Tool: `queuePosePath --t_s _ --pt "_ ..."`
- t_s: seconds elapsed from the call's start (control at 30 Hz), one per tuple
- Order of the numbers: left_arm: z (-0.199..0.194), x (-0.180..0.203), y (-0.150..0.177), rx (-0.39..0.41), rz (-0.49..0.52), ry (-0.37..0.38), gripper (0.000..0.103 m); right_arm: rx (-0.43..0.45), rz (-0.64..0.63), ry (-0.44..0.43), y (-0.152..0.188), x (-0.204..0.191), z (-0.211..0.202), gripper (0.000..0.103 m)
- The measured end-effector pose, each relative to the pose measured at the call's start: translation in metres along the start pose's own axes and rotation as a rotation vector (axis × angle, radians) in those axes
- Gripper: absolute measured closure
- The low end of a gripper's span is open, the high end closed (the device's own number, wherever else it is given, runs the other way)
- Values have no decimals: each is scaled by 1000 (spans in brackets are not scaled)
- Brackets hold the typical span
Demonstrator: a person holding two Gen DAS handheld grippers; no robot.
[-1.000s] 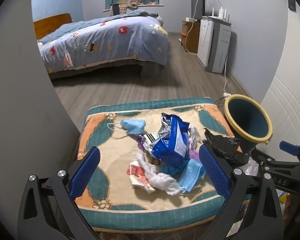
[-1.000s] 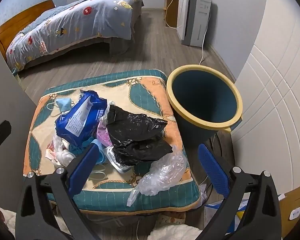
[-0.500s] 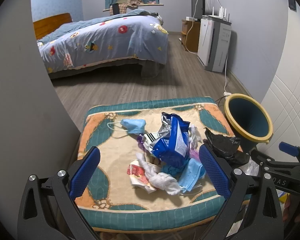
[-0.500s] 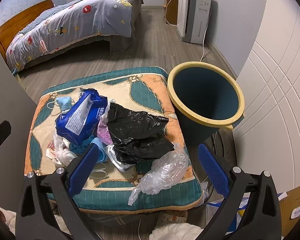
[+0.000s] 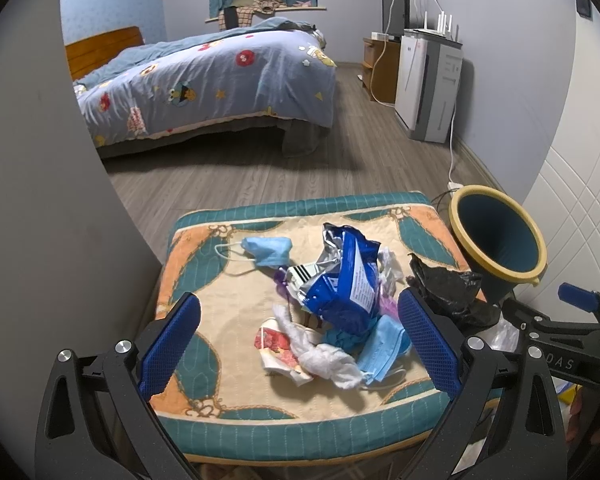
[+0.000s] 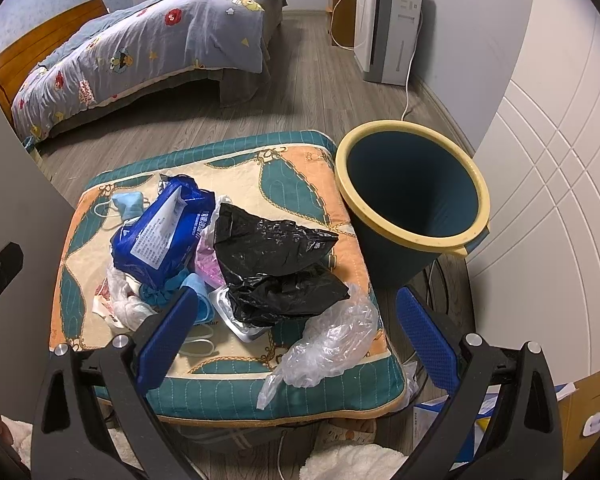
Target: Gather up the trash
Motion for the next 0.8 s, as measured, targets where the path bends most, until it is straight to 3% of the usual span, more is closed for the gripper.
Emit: queuePosePath --t_s 0.8 --pt "1 0 1 -2 2 -3 5 -7 2 -1 0 1 1 6"
Point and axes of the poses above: each gripper's, at about its wrist camera, not at the fingertips, and z roughly the way its jaws point, x to its right, y to its underside, the point moved 3 cm from there along z, roughly the way its jaws point, and after that the axes turned 5 degrees about z, right-handed, at the moved point
